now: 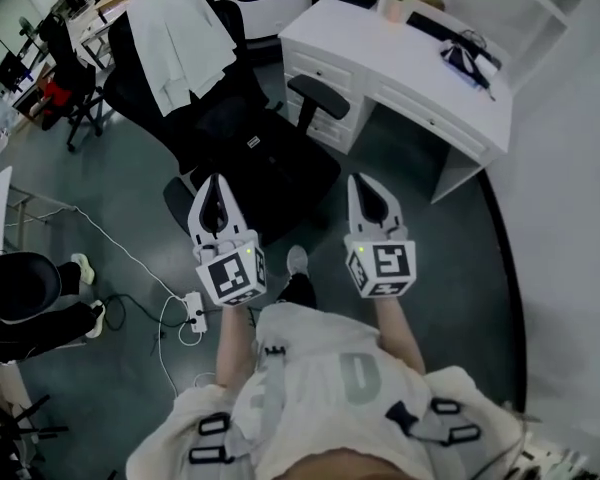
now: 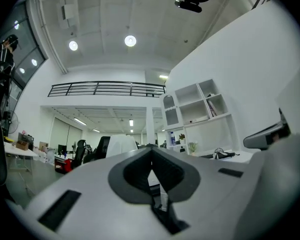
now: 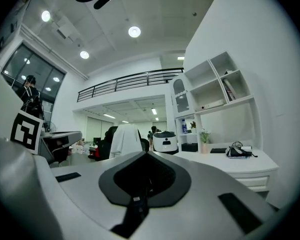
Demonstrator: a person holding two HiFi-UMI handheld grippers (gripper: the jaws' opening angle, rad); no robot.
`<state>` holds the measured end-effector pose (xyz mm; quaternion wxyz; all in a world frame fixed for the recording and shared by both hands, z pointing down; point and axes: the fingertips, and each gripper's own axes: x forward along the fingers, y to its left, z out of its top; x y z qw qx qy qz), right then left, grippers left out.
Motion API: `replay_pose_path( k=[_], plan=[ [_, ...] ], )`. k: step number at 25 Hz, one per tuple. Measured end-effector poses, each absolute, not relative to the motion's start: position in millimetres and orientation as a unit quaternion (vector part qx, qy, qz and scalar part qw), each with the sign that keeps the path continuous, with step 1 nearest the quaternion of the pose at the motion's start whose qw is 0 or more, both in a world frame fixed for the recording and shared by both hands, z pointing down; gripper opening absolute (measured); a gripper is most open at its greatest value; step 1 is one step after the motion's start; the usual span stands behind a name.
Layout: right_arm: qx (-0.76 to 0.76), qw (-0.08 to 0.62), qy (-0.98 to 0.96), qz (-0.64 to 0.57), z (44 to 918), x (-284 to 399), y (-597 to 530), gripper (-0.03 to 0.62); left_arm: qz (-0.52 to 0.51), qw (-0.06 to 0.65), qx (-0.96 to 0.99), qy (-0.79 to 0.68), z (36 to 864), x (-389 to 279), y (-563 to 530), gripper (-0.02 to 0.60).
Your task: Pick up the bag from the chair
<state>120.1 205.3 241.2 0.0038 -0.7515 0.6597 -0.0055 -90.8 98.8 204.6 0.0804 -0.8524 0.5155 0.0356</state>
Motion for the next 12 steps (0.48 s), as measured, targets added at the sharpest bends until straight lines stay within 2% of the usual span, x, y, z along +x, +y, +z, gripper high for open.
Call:
replay_pose_path(
  k=[12],
  plan=[
    [-0.733, -0.055, 0.678, -0.019, 226.4, 124.1, 23.4, 0.006, 0.038, 0.064, -0.866, 0.495, 210.6, -47.5, -70.9, 0.006]
  ],
)
